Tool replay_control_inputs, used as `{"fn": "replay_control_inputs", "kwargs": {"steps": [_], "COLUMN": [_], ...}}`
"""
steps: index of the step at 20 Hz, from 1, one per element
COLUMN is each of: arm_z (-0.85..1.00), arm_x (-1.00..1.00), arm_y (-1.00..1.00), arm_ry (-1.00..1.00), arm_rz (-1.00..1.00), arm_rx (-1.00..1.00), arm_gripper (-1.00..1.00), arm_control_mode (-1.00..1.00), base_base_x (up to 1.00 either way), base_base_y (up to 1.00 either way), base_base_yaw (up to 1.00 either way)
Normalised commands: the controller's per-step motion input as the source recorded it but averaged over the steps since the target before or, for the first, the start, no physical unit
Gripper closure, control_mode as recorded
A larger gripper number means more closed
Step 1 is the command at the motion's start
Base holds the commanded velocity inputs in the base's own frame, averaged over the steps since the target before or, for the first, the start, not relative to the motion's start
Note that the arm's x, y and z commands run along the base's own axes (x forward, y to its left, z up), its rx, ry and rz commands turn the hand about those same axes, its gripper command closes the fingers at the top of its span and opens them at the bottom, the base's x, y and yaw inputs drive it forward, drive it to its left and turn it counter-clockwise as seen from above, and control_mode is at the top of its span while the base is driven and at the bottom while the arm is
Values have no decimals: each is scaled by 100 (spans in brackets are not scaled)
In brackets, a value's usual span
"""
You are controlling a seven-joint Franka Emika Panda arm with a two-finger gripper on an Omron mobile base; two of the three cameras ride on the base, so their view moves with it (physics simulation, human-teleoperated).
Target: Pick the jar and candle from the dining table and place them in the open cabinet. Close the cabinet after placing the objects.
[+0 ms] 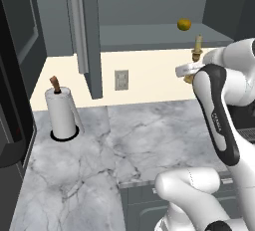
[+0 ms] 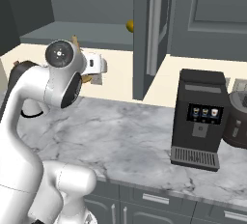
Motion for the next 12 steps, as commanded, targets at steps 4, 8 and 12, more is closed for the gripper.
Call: {"fn": "replay_control_inputs", "kwargs": {"steps": [4, 8, 12], "arm_z": [51, 46, 42], "arm_x": [1, 6, 11], "arm_y": [4, 9, 14], "arm_ry": [0, 0, 0], "arm_rz": [-1, -1, -3], "arm_rx": [8, 9, 8], "arm_gripper": [100, 100, 100], "arm_control_mode": [-100, -100, -100], "base_base_x": [0, 0, 0], "base_base_y": [0, 0, 0], "base_base_yaw": [0, 0, 0]}}
